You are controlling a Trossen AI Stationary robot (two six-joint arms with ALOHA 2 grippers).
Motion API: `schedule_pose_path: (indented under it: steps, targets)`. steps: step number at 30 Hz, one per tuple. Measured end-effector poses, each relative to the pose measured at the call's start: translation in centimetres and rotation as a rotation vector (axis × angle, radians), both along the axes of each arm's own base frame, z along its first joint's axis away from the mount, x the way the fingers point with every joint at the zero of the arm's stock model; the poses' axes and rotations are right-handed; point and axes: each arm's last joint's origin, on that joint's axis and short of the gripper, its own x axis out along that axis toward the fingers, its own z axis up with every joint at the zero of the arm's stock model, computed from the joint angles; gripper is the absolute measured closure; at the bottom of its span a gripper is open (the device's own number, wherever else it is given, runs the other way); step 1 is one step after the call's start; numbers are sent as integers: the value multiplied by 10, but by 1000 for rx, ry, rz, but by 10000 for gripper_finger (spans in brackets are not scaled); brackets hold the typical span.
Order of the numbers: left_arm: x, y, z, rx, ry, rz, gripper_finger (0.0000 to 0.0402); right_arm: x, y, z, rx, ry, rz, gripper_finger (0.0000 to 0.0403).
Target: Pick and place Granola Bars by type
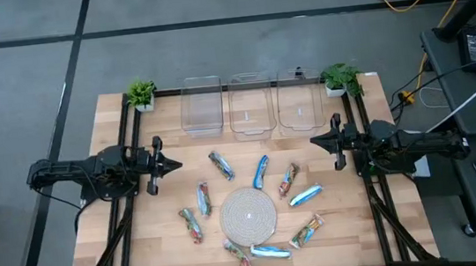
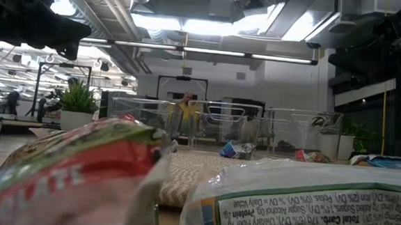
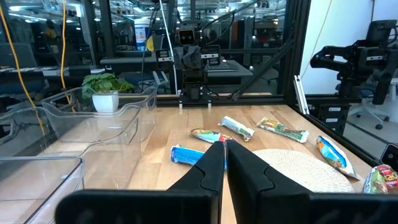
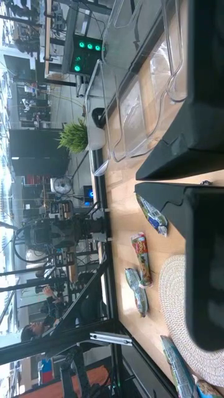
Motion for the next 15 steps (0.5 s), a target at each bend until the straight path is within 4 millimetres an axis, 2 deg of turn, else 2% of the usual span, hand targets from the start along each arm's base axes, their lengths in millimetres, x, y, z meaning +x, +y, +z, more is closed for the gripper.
schedule_pose_path:
  steps: [15]
  targets:
    - [0,0,0,0,0,0,393,0,0,0,0,0,0,382]
